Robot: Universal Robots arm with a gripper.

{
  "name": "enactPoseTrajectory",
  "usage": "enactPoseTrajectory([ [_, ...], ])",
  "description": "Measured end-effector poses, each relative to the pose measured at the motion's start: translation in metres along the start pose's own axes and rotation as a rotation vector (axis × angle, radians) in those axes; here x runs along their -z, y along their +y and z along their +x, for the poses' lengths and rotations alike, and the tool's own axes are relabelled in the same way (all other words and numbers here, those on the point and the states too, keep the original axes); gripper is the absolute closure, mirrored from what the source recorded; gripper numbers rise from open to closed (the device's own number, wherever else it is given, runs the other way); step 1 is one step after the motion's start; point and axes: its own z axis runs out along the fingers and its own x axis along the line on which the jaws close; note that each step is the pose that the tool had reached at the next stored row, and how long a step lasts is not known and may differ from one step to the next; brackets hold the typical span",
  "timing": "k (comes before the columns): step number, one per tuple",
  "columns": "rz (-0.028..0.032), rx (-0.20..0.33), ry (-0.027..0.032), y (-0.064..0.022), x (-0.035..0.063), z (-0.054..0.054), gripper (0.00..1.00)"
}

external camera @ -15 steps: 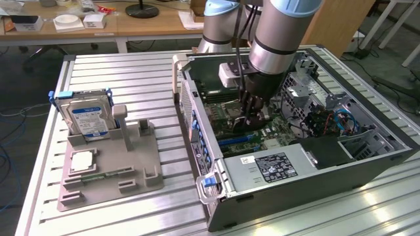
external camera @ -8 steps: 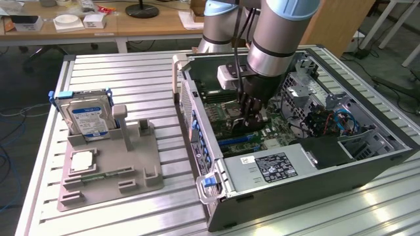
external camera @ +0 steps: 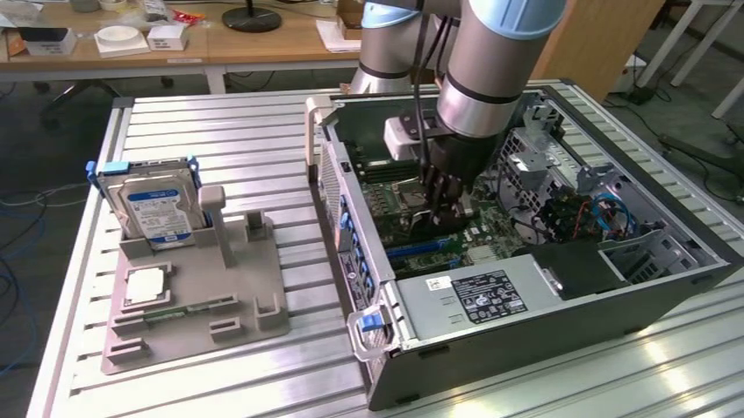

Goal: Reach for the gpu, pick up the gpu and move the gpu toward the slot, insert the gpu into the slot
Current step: 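Insert the gpu into the slot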

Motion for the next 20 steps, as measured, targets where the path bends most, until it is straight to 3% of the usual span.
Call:
enactPoseTrajectory([
  [2,0.0000,0.000,0.0018,0.0000,-0.0005,0.0001,0.74],
  [6,0.0001,-0.001,0.0112,0.0001,-0.0010,0.0001,0.74],
  [20,-0.0004,-0.001,0.0119,-0.0077,-0.0041,0.0002,0.74],
])
